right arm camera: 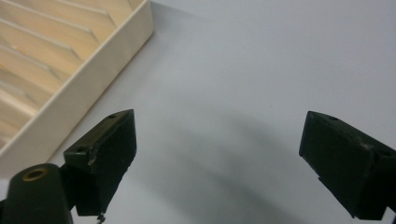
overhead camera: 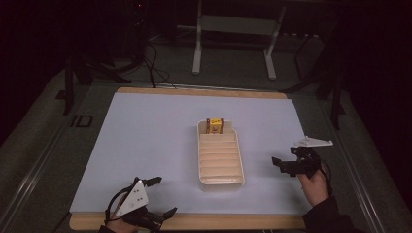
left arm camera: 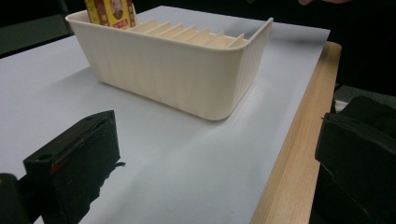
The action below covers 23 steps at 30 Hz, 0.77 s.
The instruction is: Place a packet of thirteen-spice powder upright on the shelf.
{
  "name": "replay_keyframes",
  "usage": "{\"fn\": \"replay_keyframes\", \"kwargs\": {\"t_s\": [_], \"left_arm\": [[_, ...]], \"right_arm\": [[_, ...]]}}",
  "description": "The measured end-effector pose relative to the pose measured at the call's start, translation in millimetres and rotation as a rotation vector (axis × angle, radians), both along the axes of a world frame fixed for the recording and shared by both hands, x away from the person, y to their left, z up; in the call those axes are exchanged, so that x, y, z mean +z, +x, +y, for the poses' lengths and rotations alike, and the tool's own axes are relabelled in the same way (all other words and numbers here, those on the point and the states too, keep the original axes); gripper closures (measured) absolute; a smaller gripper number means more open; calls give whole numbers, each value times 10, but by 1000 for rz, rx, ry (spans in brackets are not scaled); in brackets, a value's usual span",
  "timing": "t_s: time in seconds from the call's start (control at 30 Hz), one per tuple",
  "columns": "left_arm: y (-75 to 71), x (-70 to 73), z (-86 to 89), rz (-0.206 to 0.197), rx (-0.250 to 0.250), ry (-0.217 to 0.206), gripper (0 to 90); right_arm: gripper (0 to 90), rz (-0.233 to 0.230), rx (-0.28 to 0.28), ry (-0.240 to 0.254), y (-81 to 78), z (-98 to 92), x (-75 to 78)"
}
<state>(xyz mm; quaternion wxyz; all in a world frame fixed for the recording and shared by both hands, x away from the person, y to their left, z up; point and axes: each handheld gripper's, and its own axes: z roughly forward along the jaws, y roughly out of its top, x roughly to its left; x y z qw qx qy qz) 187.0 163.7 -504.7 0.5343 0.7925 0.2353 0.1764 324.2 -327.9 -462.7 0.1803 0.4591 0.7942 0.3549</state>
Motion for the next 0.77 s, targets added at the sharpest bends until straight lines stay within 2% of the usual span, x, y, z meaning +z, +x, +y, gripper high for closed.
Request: {"fn": "replay_keyframes", "kwargs": {"t_s": [0.07, 0.1, 0.17, 0.4, 0.53, 0.6, 0.77], "left_arm": [[-2, 1, 1, 0, 4, -1, 4], [-1, 2, 2, 0, 7, -3, 4], [0, 2, 4, 1, 8, -4, 4], [-5, 2, -1, 3, 5, -1, 4], [-3, 2, -1, 4, 6, -5, 4], [-3, 2, -2, 4, 4, -2, 4], [-2, 3, 0, 6, 6, -9, 4]], "right_arm": [[110, 7, -9, -12, -63, -17, -34], [110, -6, -16, -22, -101, -28, -51], [110, 2, -19, -17, -165, -48, -76], [110, -22, -46, -15, -340, -123, -80], [110, -36, -61, -12, -368, -155, -84], [110, -37, -64, 7, -364, -169, -80], [112, -36, -56, -15, -356, -162, -89]]}}
